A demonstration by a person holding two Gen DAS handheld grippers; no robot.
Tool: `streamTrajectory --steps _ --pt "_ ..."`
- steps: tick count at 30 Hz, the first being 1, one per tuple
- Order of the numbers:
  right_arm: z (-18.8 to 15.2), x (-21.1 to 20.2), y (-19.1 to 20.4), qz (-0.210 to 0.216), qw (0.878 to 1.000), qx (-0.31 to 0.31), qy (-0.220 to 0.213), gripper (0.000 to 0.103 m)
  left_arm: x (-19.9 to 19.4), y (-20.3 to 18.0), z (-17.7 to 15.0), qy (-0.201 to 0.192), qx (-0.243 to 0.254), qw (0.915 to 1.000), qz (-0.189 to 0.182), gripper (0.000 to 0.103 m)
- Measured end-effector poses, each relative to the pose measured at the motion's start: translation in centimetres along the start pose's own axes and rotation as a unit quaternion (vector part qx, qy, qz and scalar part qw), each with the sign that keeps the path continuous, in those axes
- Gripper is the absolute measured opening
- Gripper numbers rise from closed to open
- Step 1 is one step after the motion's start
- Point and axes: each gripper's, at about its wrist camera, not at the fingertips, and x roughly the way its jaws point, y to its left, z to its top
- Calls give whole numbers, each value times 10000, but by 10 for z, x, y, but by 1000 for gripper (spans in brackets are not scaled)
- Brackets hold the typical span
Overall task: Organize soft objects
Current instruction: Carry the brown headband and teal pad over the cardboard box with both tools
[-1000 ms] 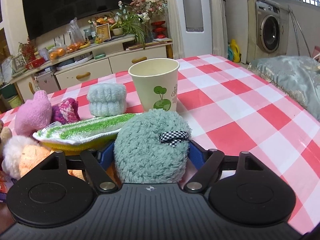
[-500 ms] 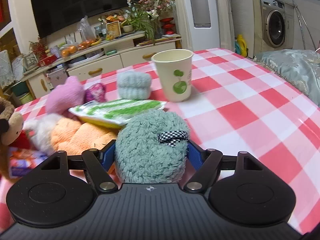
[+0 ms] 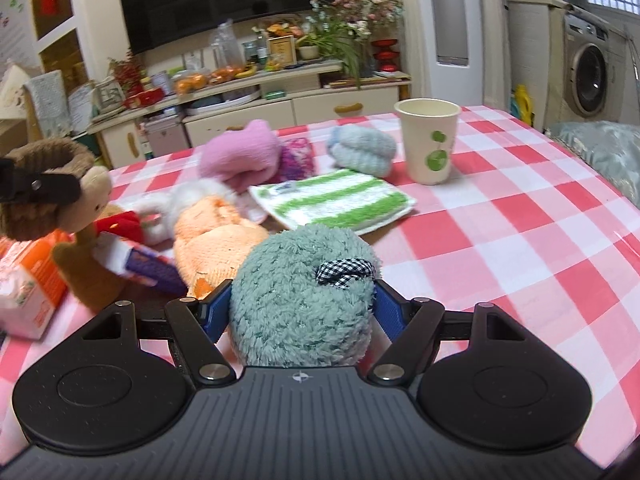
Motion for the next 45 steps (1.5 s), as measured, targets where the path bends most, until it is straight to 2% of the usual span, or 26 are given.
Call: streamTrajectory --steps 18,31,38,45 --pt "11 -12 34 428 9946 -859 -388 85 -35 35 -2 -261 -294 9992 2 48" --pt "25 -20 55 787 9881 -1065 -785 85 -55 65 2 -493 -606 9969 64 48" --pt "35 -17 84 1160 9819 -1208 -886 85 -70 92 2 -660 -832 9939 294 49" --pt "44 -15 126 1774 9701 -1394 -895 85 -86 144 -4 -769 -1308 9849 830 50"
